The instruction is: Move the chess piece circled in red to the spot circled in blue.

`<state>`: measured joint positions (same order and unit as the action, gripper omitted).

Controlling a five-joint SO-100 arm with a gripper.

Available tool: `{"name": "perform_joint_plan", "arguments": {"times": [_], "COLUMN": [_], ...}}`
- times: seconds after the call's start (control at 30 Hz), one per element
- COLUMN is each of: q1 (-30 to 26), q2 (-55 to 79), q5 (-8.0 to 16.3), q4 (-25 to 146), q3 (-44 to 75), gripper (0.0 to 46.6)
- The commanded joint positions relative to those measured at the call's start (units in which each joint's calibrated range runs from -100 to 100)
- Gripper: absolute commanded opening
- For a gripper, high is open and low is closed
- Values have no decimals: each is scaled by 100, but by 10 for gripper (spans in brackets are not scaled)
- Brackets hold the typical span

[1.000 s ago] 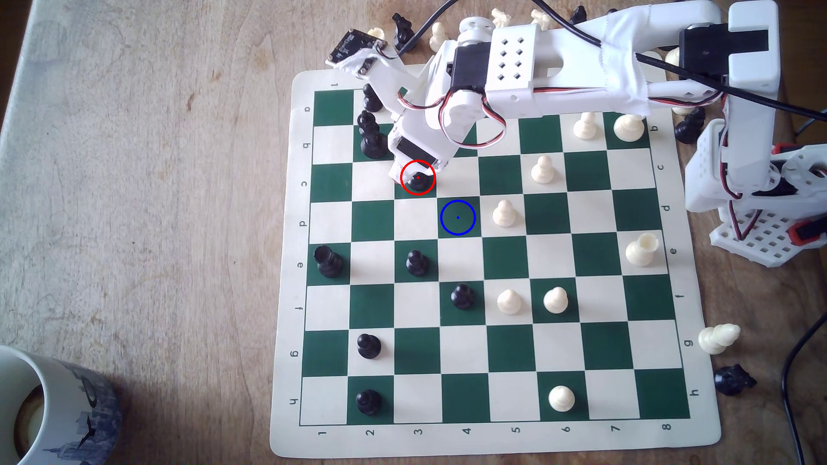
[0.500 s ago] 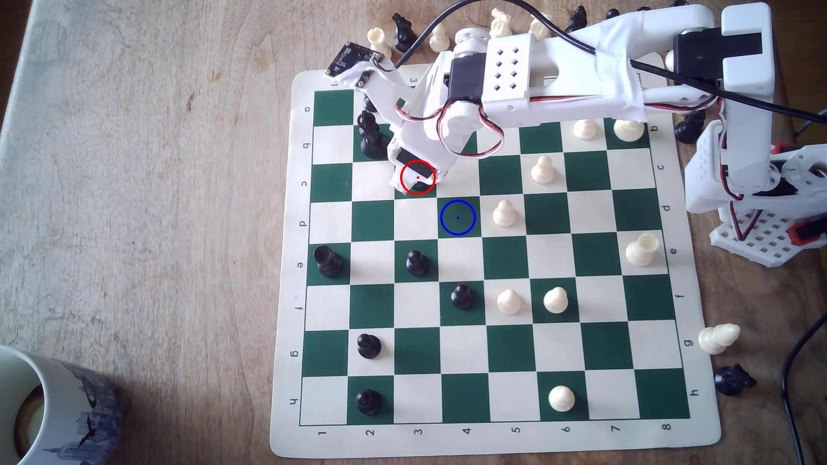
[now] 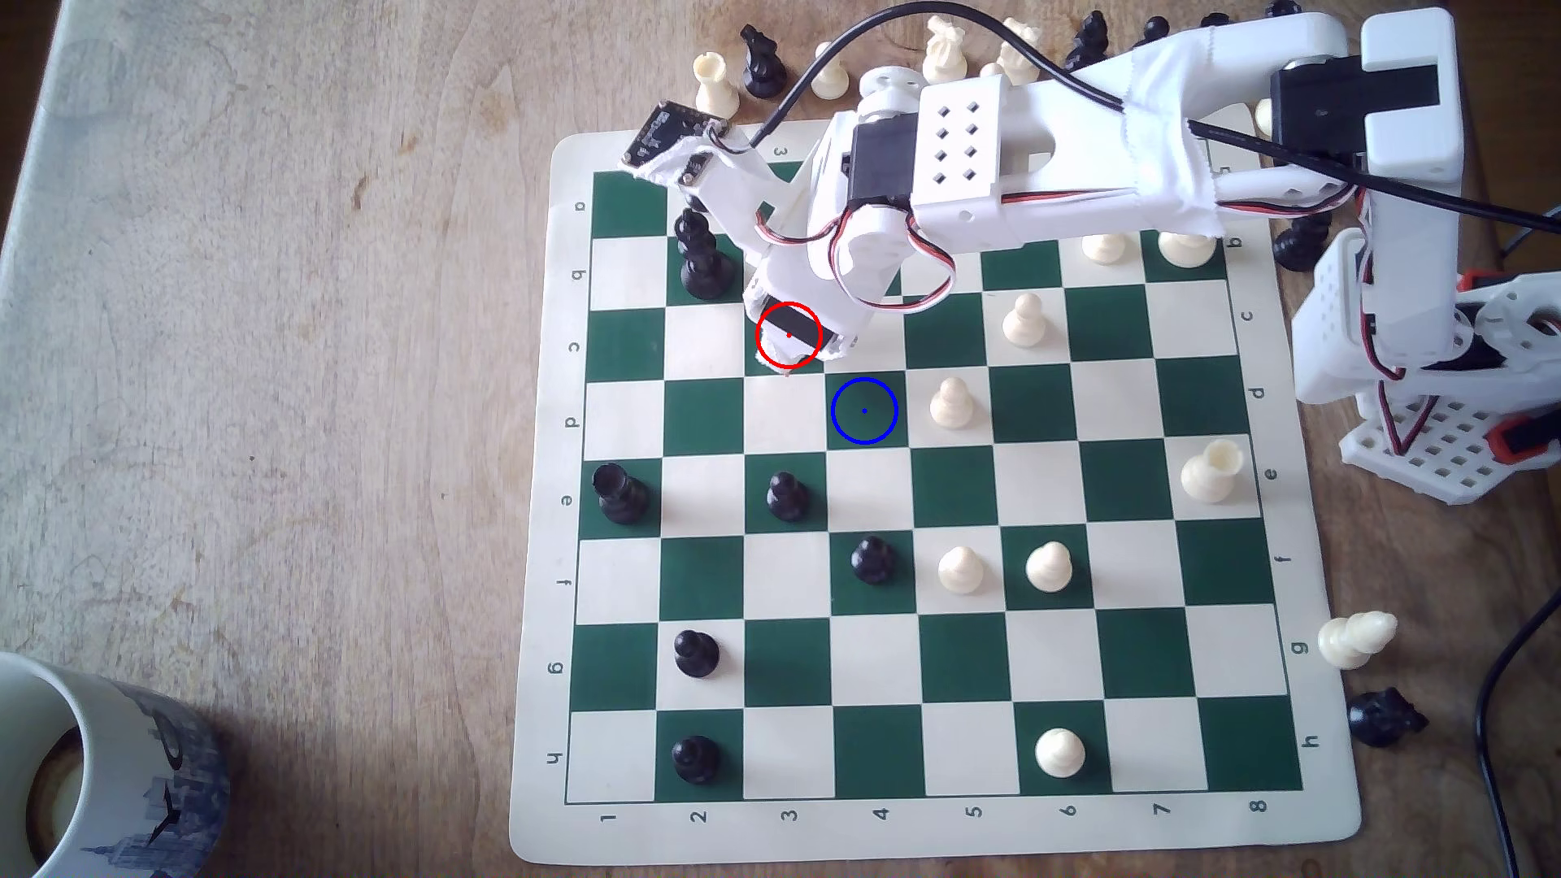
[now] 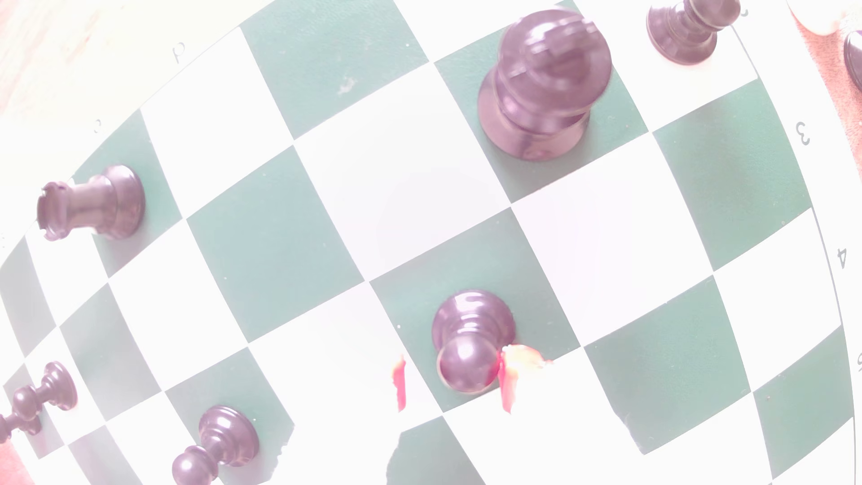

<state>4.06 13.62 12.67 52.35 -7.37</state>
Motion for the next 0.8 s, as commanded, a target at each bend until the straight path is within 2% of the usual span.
{"name": "perform_joint_plan", "arguments": {"times": [0.0, 0.47, 0.57, 0.67, 0.77], "q1": [-3, 28, 28, 21, 21], "q2": [-131, -156, -156, -156, -156], "q5": [-10, -34, -34, -63, -68], "q4": [-26, -223, -231, -231, -231], "q3": [138, 156, 156, 138, 138], "gripper": [110, 102, 86, 33, 10]}}
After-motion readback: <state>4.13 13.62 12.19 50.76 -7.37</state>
